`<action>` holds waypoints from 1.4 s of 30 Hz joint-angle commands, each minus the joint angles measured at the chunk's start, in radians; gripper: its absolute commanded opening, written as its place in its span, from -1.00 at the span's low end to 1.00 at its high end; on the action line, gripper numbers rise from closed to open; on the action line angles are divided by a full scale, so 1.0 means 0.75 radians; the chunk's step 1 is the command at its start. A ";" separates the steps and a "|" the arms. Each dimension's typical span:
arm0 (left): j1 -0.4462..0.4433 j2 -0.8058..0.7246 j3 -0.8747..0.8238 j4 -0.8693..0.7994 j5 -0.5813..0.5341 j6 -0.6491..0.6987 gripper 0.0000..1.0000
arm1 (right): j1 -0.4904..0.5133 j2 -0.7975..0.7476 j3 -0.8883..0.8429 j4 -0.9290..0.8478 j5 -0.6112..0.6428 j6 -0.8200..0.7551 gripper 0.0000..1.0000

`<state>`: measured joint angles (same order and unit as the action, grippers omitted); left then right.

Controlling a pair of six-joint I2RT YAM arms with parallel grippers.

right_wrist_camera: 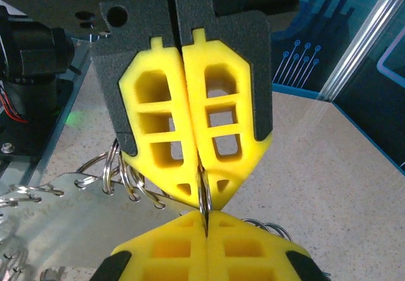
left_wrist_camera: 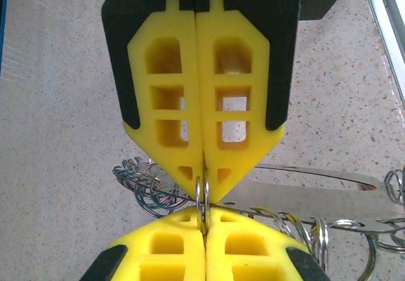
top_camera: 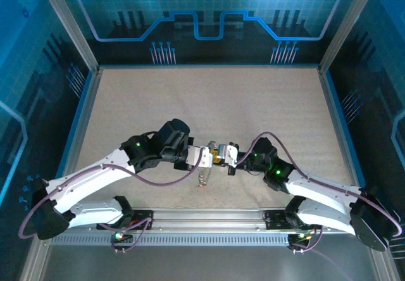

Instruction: Put the keys on the keyring

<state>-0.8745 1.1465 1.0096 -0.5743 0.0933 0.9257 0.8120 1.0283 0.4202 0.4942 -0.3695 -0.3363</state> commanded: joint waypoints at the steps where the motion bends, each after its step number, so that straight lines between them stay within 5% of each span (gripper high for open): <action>1: -0.012 -0.046 0.036 0.053 0.017 -0.014 -0.93 | 0.027 -0.040 0.000 0.093 0.014 0.019 -1.00; 9: -0.006 -0.206 -0.190 0.333 -0.023 -0.114 -0.66 | 0.019 -0.100 -0.076 0.286 0.053 0.117 -1.00; 19: 0.012 -0.206 -0.235 0.477 0.060 -0.175 -0.70 | 0.011 -0.121 -0.092 0.366 0.012 0.173 -1.00; 23: 0.014 -0.208 -0.247 0.511 0.060 -0.174 -0.90 | 0.011 -0.135 -0.108 0.356 0.026 0.179 -1.00; 25: 0.018 -0.212 -0.228 0.476 0.060 -0.166 -1.00 | 0.011 -0.147 -0.114 0.322 0.025 0.164 -0.99; 28: 0.018 -0.212 -0.188 0.408 0.036 -0.145 -1.00 | 0.010 -0.164 -0.110 0.235 0.027 0.114 -0.62; 31: 0.017 -0.181 -0.124 0.293 0.038 -0.102 -1.00 | 0.012 -0.183 -0.078 0.103 0.025 0.064 -0.48; 42: -0.016 -0.064 0.058 -0.007 -0.025 0.039 -1.00 | 0.026 -0.117 -0.003 0.008 0.016 0.004 -0.31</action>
<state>-0.8795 1.0885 1.0042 -0.5297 0.0895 0.9062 0.8181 0.9321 0.3878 0.5175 -0.3473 -0.3199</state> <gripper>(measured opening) 0.053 0.344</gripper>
